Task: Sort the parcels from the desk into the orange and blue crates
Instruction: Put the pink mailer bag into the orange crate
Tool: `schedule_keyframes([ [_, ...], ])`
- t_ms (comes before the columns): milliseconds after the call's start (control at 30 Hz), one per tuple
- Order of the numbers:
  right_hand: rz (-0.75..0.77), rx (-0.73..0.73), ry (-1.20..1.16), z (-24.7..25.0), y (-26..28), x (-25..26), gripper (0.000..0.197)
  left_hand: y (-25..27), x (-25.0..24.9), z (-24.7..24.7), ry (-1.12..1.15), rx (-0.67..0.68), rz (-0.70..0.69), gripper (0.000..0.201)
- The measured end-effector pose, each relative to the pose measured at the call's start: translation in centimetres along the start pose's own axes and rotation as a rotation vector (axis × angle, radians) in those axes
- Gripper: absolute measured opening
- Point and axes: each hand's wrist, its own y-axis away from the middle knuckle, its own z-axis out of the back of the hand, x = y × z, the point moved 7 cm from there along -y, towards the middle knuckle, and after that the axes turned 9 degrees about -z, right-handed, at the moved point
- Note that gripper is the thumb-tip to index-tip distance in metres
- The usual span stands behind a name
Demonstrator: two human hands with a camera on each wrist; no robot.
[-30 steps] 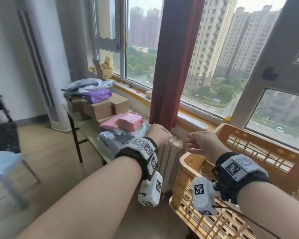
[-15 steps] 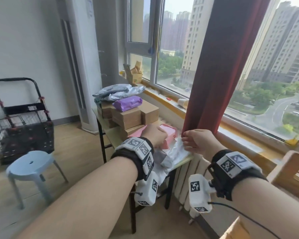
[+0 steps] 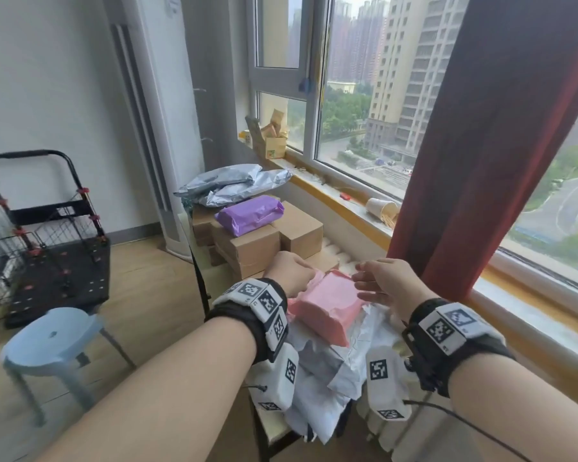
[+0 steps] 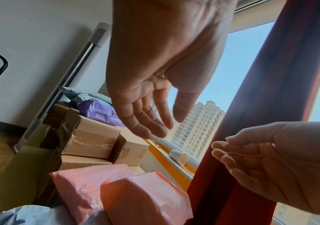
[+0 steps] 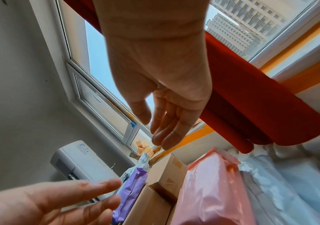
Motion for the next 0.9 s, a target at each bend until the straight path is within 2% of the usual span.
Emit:
schedule_keyframes([
  [167, -0.012, 0.034, 0.014, -1.8, -3.3, 0.9, 0.014, -2.7, 1.2, 1.3, -0.02, -0.023, 0.027, 0.022],
  [333, -0.029, 0.074, 0.011, -4.2, -5.5, 1.3, 0.018, -5.1, 2.4, 3.6, -0.047, -0.116, 0.053, 0.03],
  [567, -0.031, 0.052, 0.028, -6.7, -8.0, 3.2, 0.018, -9.3, 3.1, 5.1, -0.045, -0.143, 0.012, 0.03],
  [700, -0.018, 0.023, 0.026, -7.8, -9.8, 4.5, 0.016, -12.8, 3.0, 5.4, -0.1, -0.108, -0.032, 0.013],
  [767, -0.017, -0.005, 0.016, -8.3, -11.1, 5.1, 0.017, -15.3, 3.4, 5.3, -0.093, -0.064, -0.032, 0.017],
  [900, -0.042, -0.059, -0.013, -9.3, -13.4, 6.0, 0.017, -19.5, 3.9, 4.3, -0.048, 0.04, -0.042, 0.012],
])
